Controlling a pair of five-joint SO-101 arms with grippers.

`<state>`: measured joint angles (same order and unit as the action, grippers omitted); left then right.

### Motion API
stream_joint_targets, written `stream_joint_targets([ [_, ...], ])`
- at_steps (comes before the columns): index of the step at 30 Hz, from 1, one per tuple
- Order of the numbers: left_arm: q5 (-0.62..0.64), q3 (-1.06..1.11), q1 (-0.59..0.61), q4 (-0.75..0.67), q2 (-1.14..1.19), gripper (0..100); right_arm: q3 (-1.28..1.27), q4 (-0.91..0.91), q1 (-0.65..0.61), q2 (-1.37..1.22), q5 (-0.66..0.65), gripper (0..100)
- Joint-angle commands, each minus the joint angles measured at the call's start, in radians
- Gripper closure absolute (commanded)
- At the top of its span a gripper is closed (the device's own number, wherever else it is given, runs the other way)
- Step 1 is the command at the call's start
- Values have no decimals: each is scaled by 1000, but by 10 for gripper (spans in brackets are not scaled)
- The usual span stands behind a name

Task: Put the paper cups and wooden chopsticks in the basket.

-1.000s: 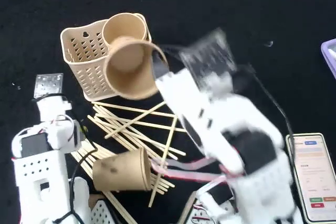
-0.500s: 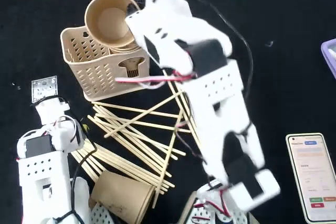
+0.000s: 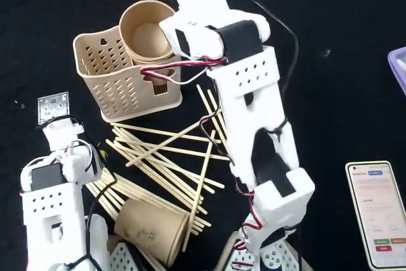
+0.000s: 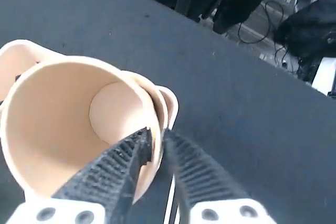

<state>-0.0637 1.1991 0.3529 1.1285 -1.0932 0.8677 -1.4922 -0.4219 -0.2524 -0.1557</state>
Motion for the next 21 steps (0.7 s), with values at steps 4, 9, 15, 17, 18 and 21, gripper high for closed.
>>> stream_joint_targets([
  [4, 5, 8, -1, -18, -11, 784, 97, -58, 21, 4, 5, 759],
  [9, 5, 8, -1, -18, -11, 784, 208, -143, 18, 4, 5, 758],
  [15, 5, 8, -1, -18, -11, 784, 332, -273, 17, 4, 6, 758],
  [17, 5, 8, -1, -18, -11, 784, 337, -275, 17, 12, 11, 758],
  [18, 5, 8, -1, -18, -11, 784, 334, -275, 17, 24, 11, 758],
  [21, 3, 12, -1, -18, -11, 784, 271, -275, -9, 93, 11, 758],
])
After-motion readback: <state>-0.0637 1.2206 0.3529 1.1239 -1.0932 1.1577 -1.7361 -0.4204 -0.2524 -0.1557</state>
